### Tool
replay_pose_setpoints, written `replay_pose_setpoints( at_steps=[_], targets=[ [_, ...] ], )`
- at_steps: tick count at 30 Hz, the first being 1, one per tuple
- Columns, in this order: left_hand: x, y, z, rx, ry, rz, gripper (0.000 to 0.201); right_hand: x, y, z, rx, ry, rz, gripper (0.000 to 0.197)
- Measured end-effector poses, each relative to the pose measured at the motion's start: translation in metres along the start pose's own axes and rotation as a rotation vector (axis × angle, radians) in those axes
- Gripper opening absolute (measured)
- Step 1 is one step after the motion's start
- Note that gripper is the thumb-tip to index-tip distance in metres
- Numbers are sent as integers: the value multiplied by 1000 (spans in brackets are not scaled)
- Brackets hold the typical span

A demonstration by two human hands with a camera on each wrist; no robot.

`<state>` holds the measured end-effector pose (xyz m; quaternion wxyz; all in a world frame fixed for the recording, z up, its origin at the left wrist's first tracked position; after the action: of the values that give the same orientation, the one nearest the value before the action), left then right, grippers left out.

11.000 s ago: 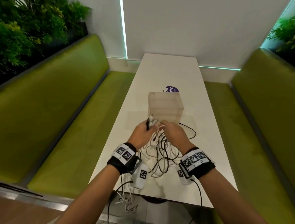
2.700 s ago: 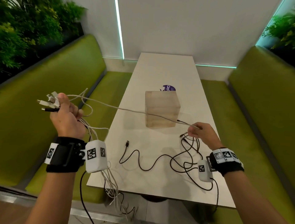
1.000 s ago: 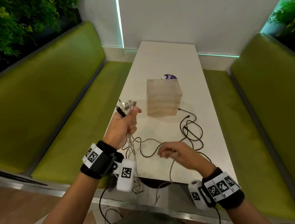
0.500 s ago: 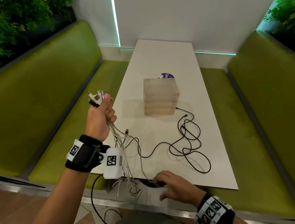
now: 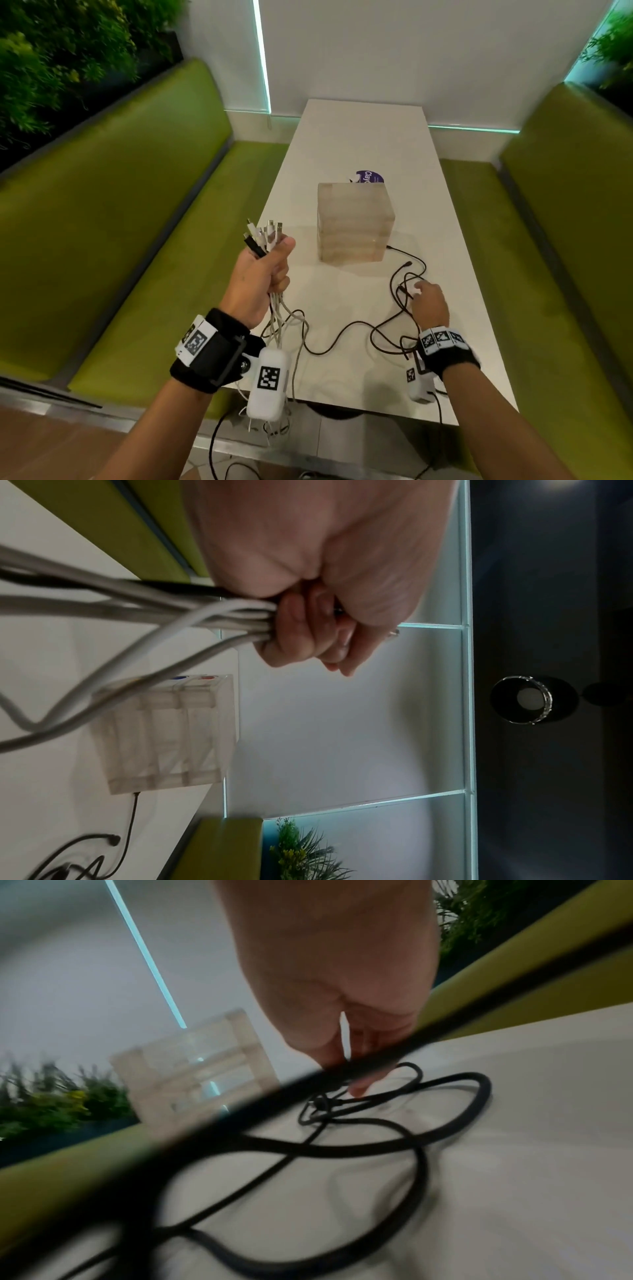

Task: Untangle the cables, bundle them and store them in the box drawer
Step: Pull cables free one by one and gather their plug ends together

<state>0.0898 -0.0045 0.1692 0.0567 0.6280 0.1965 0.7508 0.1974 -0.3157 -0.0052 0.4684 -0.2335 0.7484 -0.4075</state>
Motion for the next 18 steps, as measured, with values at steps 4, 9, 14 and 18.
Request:
replay_pose_setpoints(
  at_steps=[4,9,14,18],
  targets=[
    [-2,-1,1,16,-4,16,19,8,2,6,-24,28,-239,24],
    [-7,2,6,-22,-20,51,22,8,-20,15,36,117,-89,26],
    [-14,18,9,-137,-68,98,24,-13,-67,8,59,32,286,20],
    [-22,31,9,-182,-44,125,29,-49,-98,-29,-61,-223,587,7]
  ],
)
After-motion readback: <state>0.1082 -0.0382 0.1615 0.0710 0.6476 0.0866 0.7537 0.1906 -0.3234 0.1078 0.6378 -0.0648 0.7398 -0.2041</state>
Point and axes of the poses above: each hand's wrist, its own z-axis towards the middle knuckle, its own y-axis out of the palm, x = y × z, the point moved 5 cm from there along z, towards the middle knuckle, and after that the axes turned 12 degrees about y, right-handed, at the moved point
